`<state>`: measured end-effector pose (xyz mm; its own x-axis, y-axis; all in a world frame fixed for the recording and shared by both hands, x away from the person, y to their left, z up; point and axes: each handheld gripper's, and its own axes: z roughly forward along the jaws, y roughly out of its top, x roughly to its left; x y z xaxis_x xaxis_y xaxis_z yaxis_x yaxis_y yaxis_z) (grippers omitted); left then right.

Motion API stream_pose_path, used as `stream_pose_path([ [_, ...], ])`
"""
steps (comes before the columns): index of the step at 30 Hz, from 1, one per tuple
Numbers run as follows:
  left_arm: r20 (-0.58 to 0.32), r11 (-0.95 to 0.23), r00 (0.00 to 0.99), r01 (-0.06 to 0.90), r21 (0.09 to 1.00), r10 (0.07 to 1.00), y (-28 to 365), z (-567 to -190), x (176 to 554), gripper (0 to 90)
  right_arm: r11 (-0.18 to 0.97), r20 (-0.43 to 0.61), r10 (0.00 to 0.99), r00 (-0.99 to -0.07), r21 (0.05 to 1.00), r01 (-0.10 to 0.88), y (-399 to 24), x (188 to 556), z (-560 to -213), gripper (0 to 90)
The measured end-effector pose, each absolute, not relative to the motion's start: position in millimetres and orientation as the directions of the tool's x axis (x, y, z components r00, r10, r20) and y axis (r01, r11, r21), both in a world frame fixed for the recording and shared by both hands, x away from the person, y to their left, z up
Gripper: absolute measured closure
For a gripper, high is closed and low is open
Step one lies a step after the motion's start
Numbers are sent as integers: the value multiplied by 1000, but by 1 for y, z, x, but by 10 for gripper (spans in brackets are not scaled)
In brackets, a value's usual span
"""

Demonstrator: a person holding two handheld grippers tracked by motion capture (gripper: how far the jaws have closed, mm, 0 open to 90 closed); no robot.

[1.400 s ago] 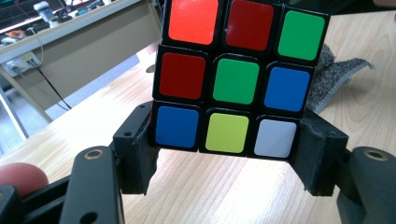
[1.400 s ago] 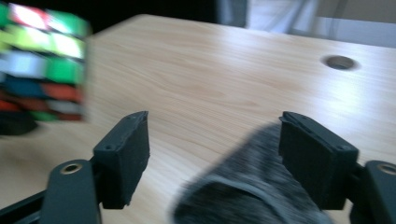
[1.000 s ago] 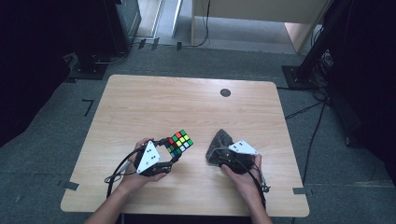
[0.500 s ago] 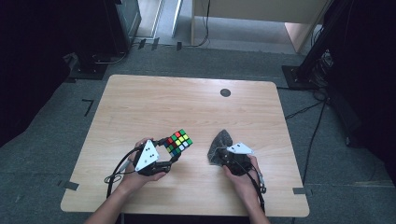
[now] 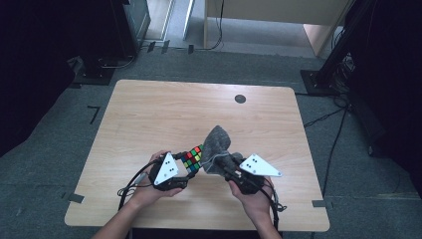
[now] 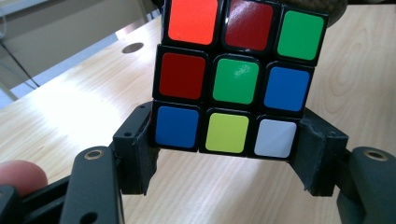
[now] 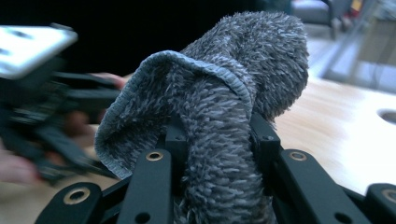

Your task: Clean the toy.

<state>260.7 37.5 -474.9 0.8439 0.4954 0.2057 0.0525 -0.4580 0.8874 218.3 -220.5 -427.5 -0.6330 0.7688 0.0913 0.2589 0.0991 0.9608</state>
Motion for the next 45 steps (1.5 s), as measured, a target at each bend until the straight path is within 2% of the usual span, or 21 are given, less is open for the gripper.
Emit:
stream_pose_path([
  [4,202,-448,856,38,893,475,35,-473,257,333,136,68,744,-665,959,251,-205,214,-427,681],
  [9,202,-436,857,29,899,473,38,-470,256,333,90,138,776,-616,942,323,-215,223,-440,680],
  [16,200,-435,852,35,900,483,40,-470,258,333,77,144,839,-524,923,376,-230,231,-446,680],
  [20,219,-452,852,22,892,475,37,-470,257,333,25,175,801,-572,946,324,-229,224,-436,677],
  [23,217,-444,855,16,896,470,36,-469,255,333,30,161,782,-603,955,295,-221,218,-429,669],
  [26,203,-424,860,18,905,469,39,-466,255,333,57,150,774,-615,951,304,-215,218,-431,670],
  [30,203,-428,856,23,904,475,41,-466,256,333,65,159,795,-585,937,343,-218,224,-440,668],
  [33,202,-424,854,24,905,479,41,-466,257,333,94,124,838,-531,926,365,-224,228,-444,668],
  [36,206,-430,853,24,902,479,41,-467,257,333,46,162,847,-506,926,374,-230,228,-442,669],
  [39,213,-444,854,24,896,475,38,-468,257,333,30,165,825,-540,942,334,-227,222,-433,669],
  [45,216,-440,859,12,898,464,37,-466,255,333,96,113,789,-604,949,302,-209,216,-433,666],
])
